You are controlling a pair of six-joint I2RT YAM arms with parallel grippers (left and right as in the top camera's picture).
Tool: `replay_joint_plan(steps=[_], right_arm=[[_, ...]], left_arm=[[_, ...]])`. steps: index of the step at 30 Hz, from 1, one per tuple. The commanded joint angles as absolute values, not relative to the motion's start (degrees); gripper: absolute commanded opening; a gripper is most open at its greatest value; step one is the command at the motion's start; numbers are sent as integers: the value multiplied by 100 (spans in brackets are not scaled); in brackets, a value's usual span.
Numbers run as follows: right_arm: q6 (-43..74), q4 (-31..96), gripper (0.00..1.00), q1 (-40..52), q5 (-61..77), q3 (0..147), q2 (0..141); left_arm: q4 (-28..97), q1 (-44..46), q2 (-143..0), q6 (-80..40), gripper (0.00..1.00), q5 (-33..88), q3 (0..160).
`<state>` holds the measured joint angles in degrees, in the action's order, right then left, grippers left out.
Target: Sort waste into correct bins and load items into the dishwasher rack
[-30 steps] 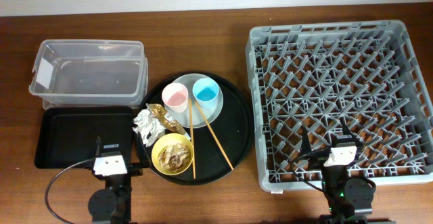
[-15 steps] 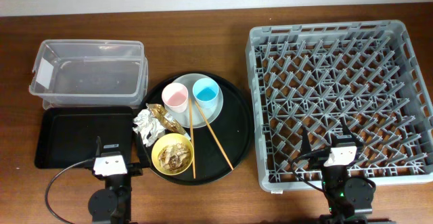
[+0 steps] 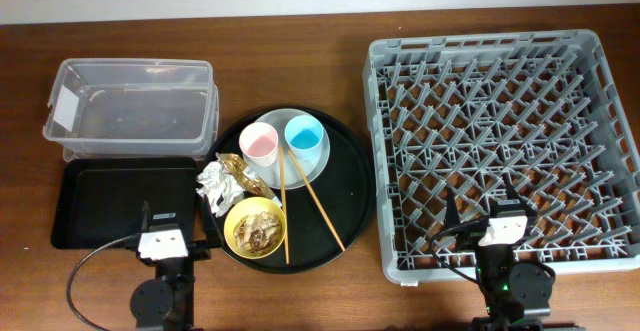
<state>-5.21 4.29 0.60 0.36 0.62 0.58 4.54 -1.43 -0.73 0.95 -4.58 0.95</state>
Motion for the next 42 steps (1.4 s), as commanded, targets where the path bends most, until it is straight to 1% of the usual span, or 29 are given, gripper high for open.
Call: replay_joint_plan(steps=[1, 8, 11, 13, 14, 16, 18, 19, 21, 23, 24, 25, 26, 27, 28, 31, 32, 33, 35, 38, 40, 41, 42], right_arm=[[-556, 454, 98, 36, 86, 32, 36], [-556, 454, 98, 36, 86, 32, 36], [-556, 454, 98, 36, 86, 32, 36], [-556, 454, 98, 36, 86, 32, 36], [-556, 454, 98, 36, 86, 32, 36], [-556, 454, 98, 36, 86, 32, 36], [-556, 454, 98, 36, 86, 32, 36], [-556, 454, 98, 36, 86, 32, 36], [-556, 454, 98, 36, 86, 32, 36], [-556, 454, 98, 36, 86, 32, 36], [-556, 454, 98, 36, 86, 32, 36], [-556, 454, 98, 36, 86, 32, 36], [-556, 454, 98, 36, 86, 32, 36], [-556, 454, 98, 36, 86, 32, 36], [-556, 454, 98, 36, 86, 32, 36], [-556, 454, 98, 36, 86, 32, 36], [-556, 454, 98, 36, 86, 32, 36], [-556, 454, 98, 36, 86, 32, 36], [-556, 454, 98, 36, 86, 32, 36], [-556, 454, 98, 36, 86, 32, 36], [-556, 454, 98, 36, 86, 32, 36], [-556, 454, 98, 36, 86, 32, 36], [-556, 454, 98, 36, 86, 32, 36]], left_arm=[[412, -152, -34, 43, 99, -545, 51], [589, -150, -34, -36, 99, -366, 134], [1328, -152, -38, -740, 99, -318, 777], [1977, -152, -261, -746, 99, -185, 1570], [2300, -152, -690, -746, 99, -75, 2228], [2746, -152, -1520, -746, 99, 178, 3017], [3732, -150, -3035, -744, 99, 744, 4112], [4447, -150, -3948, -746, 99, 982, 4766], [5468, -152, -5583, -746, 99, 1278, 5852], [5970, -152, -6705, -746, 99, 1361, 6471], [6034, -152, -6958, -749, 99, 1459, 6565], [6007, -152, -7231, -751, 90, 1505, 6595], [5990, -150, -7404, -749, 44, 1444, 6595], [5988, -152, -7443, -751, 2, 1245, 6595], [5986, -150, -7441, -757, 0, 1022, 6595], [5964, -150, -7441, -838, 1, 701, 6593], [5931, -150, -7441, -838, 3, 701, 6591], [5894, -150, -7441, -838, 7, 701, 6589], [5736, -150, -7454, -888, 32, 471, 6567], [5623, -54, -7577, -1092, 41, 309, 6560], [5594, 285, -7830, -1173, 47, 150, 6541], [5575, 408, -7937, -1271, 47, 89, 6517], [5413, 631, -8149, -1417, 47, -222, 6420]])
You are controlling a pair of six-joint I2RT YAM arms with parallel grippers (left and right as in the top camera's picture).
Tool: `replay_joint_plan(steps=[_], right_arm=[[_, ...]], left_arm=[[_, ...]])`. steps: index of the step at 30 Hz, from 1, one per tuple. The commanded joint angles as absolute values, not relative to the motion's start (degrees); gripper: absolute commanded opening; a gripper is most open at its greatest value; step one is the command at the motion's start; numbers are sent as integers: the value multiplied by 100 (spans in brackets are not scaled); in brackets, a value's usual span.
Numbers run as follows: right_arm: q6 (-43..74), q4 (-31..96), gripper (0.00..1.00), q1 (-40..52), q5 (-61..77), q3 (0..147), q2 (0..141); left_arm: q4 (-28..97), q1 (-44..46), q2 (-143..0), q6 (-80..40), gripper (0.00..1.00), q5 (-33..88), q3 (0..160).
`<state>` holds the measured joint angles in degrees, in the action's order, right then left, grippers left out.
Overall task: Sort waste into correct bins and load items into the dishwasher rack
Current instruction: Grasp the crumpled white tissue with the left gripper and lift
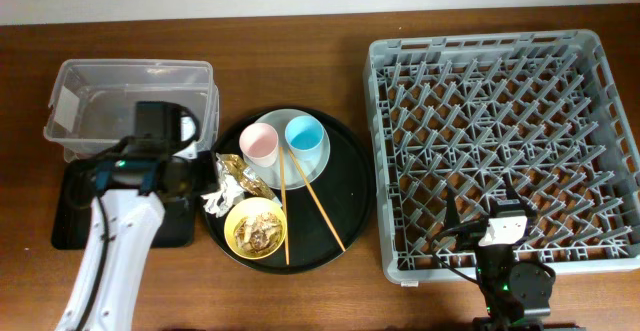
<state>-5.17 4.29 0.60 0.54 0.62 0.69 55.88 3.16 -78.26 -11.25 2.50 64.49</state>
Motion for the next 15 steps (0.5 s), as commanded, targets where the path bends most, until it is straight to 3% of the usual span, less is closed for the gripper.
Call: replay_joint_plan(steps=[1, 3, 15], right_arm=[[-556, 454, 99, 36, 86, 32, 36], [-556, 454, 98, 36, 86, 32, 36], [-556, 454, 98, 36, 86, 32, 36]], left_arm=[[5293, 744, -8278, -1483, 47, -491, 6351], [5000, 998, -8696, -1675, 50, -1079, 6265], [4036, 1011, -9494, -1841, 52, -1037, 5712]])
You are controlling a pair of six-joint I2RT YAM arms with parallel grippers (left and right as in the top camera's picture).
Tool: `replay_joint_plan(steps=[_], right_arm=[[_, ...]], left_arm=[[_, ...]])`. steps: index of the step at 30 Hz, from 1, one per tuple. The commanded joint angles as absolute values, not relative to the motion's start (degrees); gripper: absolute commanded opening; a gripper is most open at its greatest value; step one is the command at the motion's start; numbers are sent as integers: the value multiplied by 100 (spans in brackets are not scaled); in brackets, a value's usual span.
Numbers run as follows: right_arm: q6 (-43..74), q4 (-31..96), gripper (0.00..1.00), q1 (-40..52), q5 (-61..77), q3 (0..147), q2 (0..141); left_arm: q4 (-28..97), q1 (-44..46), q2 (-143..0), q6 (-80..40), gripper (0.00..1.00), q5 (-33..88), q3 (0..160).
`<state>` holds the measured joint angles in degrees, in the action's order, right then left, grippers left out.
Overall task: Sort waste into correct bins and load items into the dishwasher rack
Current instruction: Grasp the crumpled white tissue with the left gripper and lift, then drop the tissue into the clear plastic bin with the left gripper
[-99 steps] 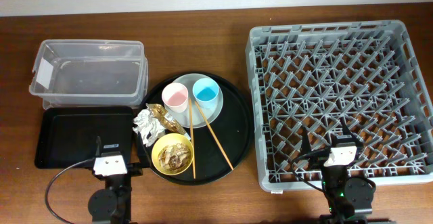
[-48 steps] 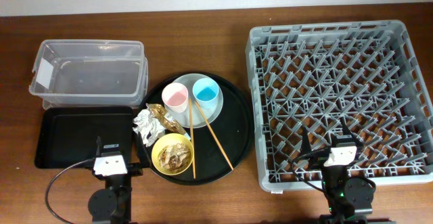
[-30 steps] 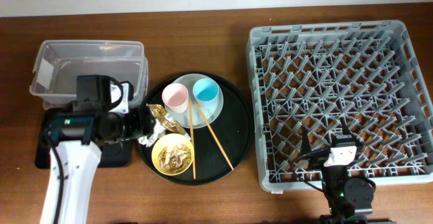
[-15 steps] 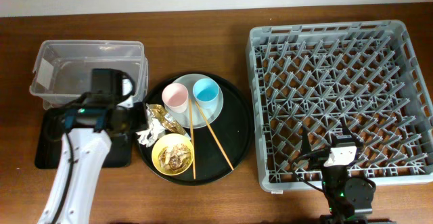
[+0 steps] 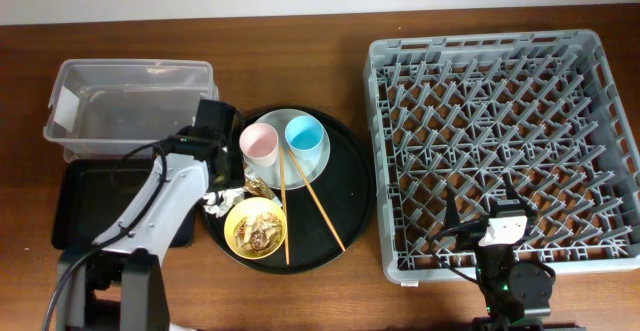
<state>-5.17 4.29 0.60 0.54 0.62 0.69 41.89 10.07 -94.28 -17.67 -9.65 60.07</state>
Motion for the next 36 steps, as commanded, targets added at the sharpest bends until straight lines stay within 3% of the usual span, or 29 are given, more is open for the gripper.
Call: replay_joint_plan(steps=[1, 12, 15, 17, 18, 26, 31, 36], right_arm=[[-556, 454, 98, 36, 86, 32, 36], [-556, 454, 98, 36, 86, 32, 36], [-556, 454, 98, 36, 86, 32, 36], [-556, 454, 98, 36, 86, 32, 36], [-556, 454, 98, 36, 86, 32, 36], [-556, 454, 98, 36, 86, 32, 36], [-556, 454, 98, 36, 86, 32, 36], [-556, 454, 98, 36, 86, 32, 36]], left_arm=[[3931, 1011, -9494, -1837, 52, -1037, 5601], [3033, 1011, -9494, -1868, 45, -539, 4797], [3015, 1007, -9494, -1865, 27, -537, 4781], [2915, 1007, -9491, -1861, 5, -539, 4790], [2919, 1007, -9470, -1859, 0, -541, 4847], [4772, 1007, -7752, -1841, 0, -878, 6934], [4121, 980, -7585, -1844, 0, -2467, 7091], [3317, 591, -8715, -1839, 0, -2554, 7091]])
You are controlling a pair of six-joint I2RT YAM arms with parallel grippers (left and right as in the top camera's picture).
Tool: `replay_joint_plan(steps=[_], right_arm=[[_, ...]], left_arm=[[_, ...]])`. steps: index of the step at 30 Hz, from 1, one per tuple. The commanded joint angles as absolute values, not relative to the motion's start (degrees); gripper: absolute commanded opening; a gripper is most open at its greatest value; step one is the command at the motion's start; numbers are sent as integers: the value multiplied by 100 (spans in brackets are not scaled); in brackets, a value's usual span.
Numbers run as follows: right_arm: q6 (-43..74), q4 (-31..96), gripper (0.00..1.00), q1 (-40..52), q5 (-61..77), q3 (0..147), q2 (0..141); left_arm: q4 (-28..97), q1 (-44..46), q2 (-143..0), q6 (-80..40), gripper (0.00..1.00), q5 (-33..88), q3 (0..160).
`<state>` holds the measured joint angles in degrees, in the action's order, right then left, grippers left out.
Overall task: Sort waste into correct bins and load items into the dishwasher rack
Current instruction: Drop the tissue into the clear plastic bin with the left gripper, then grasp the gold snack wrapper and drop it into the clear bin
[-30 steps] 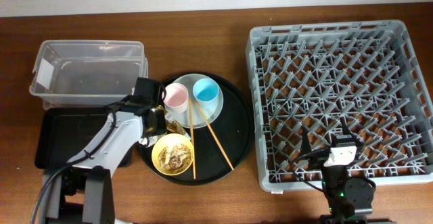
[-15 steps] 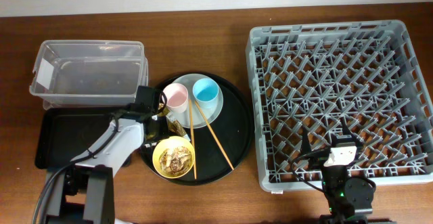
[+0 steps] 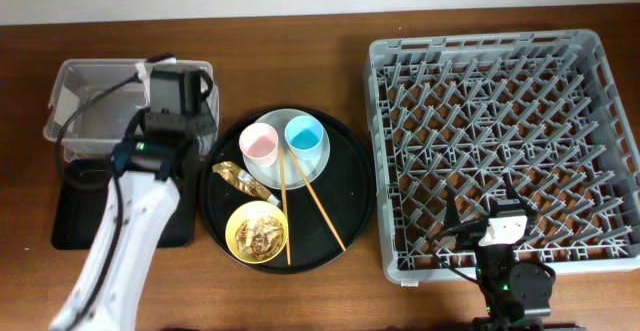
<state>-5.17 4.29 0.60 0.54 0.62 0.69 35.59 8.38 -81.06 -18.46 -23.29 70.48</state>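
My left gripper (image 3: 177, 79) hangs over the right part of the clear plastic bin (image 3: 80, 91); its fingers are hidden under the wrist, so whatever is in them cannot be seen. The round black tray (image 3: 350, 186) holds a pink cup (image 3: 258, 144) and a blue cup (image 3: 302, 132) on a pale plate (image 3: 318, 157). It also holds two chopsticks (image 3: 318, 203), a gold wrapper (image 3: 240, 176) and a yellow bowl of scraps (image 3: 256, 231). No crumpled white wrapper shows on the tray. My right gripper (image 3: 510, 196) rests at the near edge of the grey dishwasher rack (image 3: 500, 141), fingers together.
A flat black tray (image 3: 75, 221) lies in front of the clear bin, partly under my left arm. The rack fills the right half of the table. The left arm's cable loops over the bin.
My left gripper has gone from the tray's left edge, over the crumpled white wrapper, to above the clear bin. The white wrapper no longer lies on the tray. The right arm is unmoved.
Both arms rested at the near edge, with the white and gold wrappers at the tray's left side. The left arm then reached over the black flat tray, then to the wrappers. Now it is over the clear bin and the white wrapper is gone from the tray.
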Motion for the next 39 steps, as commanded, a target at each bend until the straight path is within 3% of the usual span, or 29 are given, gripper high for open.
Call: replay_joint_plan(steps=[1, 3, 4, 6, 7, 8, 11, 12, 15, 18, 22, 24, 25, 26, 30, 39], right_arm=[[-556, 454, 98, 36, 86, 32, 36], [-556, 454, 98, 36, 86, 32, 36], [-556, 454, 98, 36, 86, 32, 36], [-556, 454, 98, 36, 86, 32, 36], [-556, 454, 98, 36, 86, 32, 36], [-556, 454, 98, 36, 86, 32, 36], [-556, 454, 98, 36, 86, 32, 36], [-556, 454, 98, 36, 86, 32, 36], [-556, 454, 98, 36, 86, 32, 36], [-556, 454, 98, 36, 86, 32, 36], [-556, 454, 98, 36, 86, 32, 36], [-556, 454, 98, 36, 86, 32, 36], [-556, 454, 98, 36, 86, 32, 36], [-556, 454, 98, 36, 86, 32, 36], [-556, 454, 98, 36, 86, 32, 36], [-556, 454, 98, 36, 86, 32, 36]], left_arm=[[3188, 471, -9032, -1839, 0, -2554, 7091], [2945, 292, -9535, -1835, 5, -2556, 7091], [2842, 213, -9682, -1837, 21, -2554, 7091], [2720, 54, -9751, -1837, 76, -2545, 7094], [2696, 32, -9699, -1837, 94, -2532, 7102], [2696, 43, -9598, -1837, 99, -2530, 7135], [2724, 141, -9030, -1839, 96, -2283, 7188], [2912, 187, -8698, -1841, 79, -1702, 7190], [4252, 390, -7887, -1887, 0, 661, 7190], [5424, 862, -7896, -2165, 0, 1011, 6818], [5004, 1103, -7898, -3026, 1, 445, 5465], [4403, 1103, -7898, -3065, 25, 464, 4982], [4045, 1103, -7898, -3065, 58, 447, 4842], [3795, 1105, -7900, -3065, 64, 403, 4792], [3122, 1105, -7900, -3826, 64, -226, 4372], [1584, 1109, -7907, -3841, 64, -91, 3662]])
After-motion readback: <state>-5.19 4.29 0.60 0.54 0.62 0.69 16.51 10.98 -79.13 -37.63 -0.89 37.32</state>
